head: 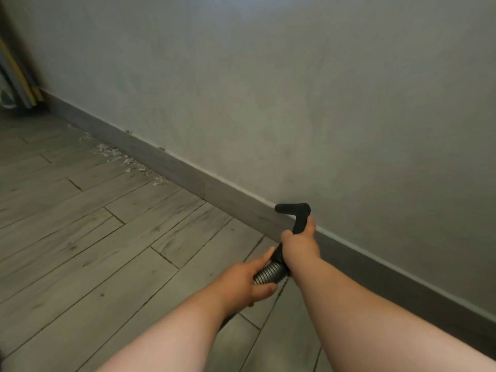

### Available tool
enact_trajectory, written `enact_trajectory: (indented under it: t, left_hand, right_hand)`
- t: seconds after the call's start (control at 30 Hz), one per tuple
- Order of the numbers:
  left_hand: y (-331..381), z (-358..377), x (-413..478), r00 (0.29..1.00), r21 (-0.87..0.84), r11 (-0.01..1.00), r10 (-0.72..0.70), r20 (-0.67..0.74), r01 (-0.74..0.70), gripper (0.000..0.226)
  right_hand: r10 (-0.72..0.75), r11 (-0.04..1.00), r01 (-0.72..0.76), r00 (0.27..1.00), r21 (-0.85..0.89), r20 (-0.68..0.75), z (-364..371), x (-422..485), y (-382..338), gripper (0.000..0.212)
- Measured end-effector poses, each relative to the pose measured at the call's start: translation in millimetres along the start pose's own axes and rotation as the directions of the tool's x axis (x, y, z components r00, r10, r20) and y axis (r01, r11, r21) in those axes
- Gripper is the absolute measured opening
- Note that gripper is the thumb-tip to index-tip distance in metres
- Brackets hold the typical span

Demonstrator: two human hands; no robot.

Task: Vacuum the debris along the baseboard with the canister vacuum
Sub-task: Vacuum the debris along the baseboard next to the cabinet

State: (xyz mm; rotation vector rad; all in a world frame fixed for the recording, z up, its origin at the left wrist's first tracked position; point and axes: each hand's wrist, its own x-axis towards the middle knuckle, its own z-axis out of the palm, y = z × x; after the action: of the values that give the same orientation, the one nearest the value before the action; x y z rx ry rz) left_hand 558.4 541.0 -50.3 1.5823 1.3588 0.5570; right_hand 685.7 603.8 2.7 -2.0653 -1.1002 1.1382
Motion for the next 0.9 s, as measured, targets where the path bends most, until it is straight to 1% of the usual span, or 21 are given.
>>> enact_trajectory:
  t: [0.13,0.3,0.5,0.77,0.9]
  left_hand:
    - [9,18,-3,0.999,0.062,0.998,0.027,0.031,-0.029,0.077]
    - [12,34,-6,0.994,0.188,0.979,0.069,0.081,-0.084,0.078]
    - [23,44,-12,0.988,0.243,0.964,0.078,0.133,-0.108,0.079]
    - [25,43,-14,0.989,0.287,0.951,0.081,0.125,-0.115,0.076]
    - [19,31,-18,0.994,0.364,0.925,0.092,0.065,-0.109,0.077]
  right_hand:
    - [-0.014,0.999,0.016,0.999,0.033,-0.041,-22,-10,20,0.075]
    - [-0.001,0.995,0.010,0.996,0.102,-0.087,-37,-23,41,0.074]
    - [0.048,0.983,-0.020,0.987,0.180,-0.154,-50,-33,53,0.074]
    - [0.090,0.975,-0.044,0.975,0.218,-0.205,-49,-39,54,0.074]
    - [0.102,0.958,-0.037,0.970,0.286,-0.219,-34,-39,49,0.076]
